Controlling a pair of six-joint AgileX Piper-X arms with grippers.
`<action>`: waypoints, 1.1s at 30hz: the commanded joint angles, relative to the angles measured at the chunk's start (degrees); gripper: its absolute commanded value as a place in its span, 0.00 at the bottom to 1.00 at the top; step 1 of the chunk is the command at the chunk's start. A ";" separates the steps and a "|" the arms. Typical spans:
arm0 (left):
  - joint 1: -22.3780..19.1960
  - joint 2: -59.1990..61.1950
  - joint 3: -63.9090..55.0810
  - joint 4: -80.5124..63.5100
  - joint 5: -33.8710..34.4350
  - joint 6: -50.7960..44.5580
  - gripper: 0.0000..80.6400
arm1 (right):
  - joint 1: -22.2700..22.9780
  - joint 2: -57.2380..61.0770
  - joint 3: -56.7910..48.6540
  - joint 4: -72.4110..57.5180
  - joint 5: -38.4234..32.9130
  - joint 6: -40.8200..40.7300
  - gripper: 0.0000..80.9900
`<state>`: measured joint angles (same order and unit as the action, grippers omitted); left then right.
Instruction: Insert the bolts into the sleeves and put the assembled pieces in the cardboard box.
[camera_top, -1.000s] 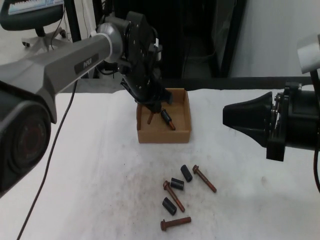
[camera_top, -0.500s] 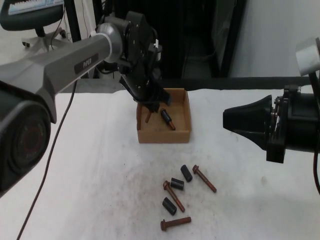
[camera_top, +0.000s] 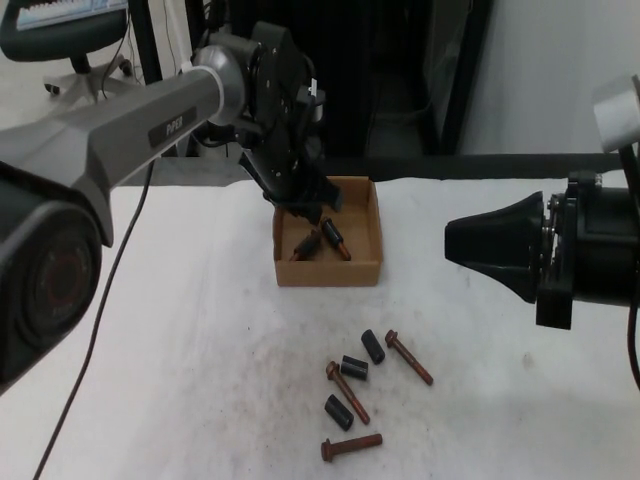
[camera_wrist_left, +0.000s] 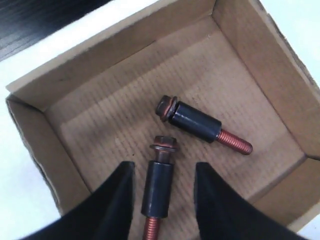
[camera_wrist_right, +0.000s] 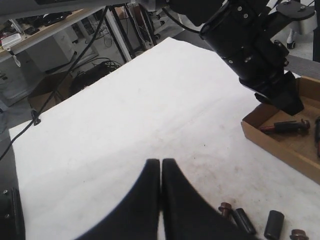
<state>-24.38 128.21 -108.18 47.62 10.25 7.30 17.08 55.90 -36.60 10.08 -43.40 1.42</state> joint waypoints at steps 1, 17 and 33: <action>0.14 -3.00 -0.79 0.94 -0.83 -0.38 0.44 | -0.32 -0.44 -0.18 2.19 -0.73 -1.98 0.01; 0.01 -28.50 15.21 12.82 -2.11 7.73 0.00 | -0.32 5.46 -0.18 8.69 1.37 -3.67 0.01; 0.13 -84.91 85.74 -43.99 -2.11 -7.98 0.00 | 8.53 17.50 -0.94 5.97 10.88 -4.10 0.18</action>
<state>-24.38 47.42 -28.00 13.27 8.78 1.30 23.22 71.93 -36.79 17.48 -36.03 -2.27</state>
